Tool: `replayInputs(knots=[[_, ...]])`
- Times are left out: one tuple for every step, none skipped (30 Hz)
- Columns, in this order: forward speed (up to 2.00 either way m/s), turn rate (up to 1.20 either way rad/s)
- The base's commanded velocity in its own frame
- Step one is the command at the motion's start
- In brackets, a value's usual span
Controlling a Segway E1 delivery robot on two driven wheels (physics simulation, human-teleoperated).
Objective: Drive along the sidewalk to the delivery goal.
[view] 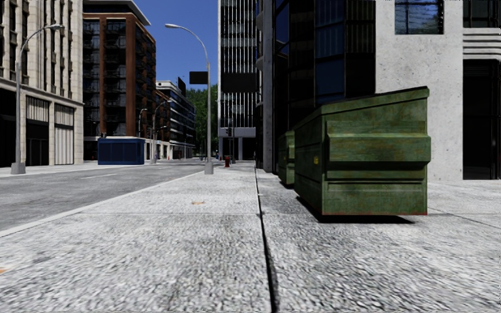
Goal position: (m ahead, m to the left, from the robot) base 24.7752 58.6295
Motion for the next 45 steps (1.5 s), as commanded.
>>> replayInputs(knots=[[2.00, 0.00], [2.00, 0.00], [2.00, 0.00], [2.00, 0.00], [2.00, 0.00], [2.00, 0.00], [2.00, 0.00], [2.00, 0.00], [2.00, 0.00], [2.00, 0.00], [2.00, 0.00], [2.00, 0.00], [2.00, 0.00], [2.00, 0.00], [2.00, 0.00], [2.00, 0.00], [2.00, 0.00], [2.00, 0.00], [2.00, 0.00], [2.00, 0.00], [2.00, 0.00], [2.00, 0.00], [2.00, 0.00], [2.00, 0.00], [2.00, 0.00], [2.00, 0.00], [2.00, 0.00], [2.00, 0.00], [2.00, 0.00], [2.00, 0.00], [2.00, 0.00], [2.00, 0.00], [2.00, 0.00], [2.00, 0.00], [2.00, 0.00], [2.00, 0.00], [2.00, 0.00], [2.00, 0.00], [2.00, 0.00], [2.00, 0.00], [2.00, 0.00], [2.00, 0.00], [2.00, 0.00], [2.00, 0.00], [2.00, 0.00]])
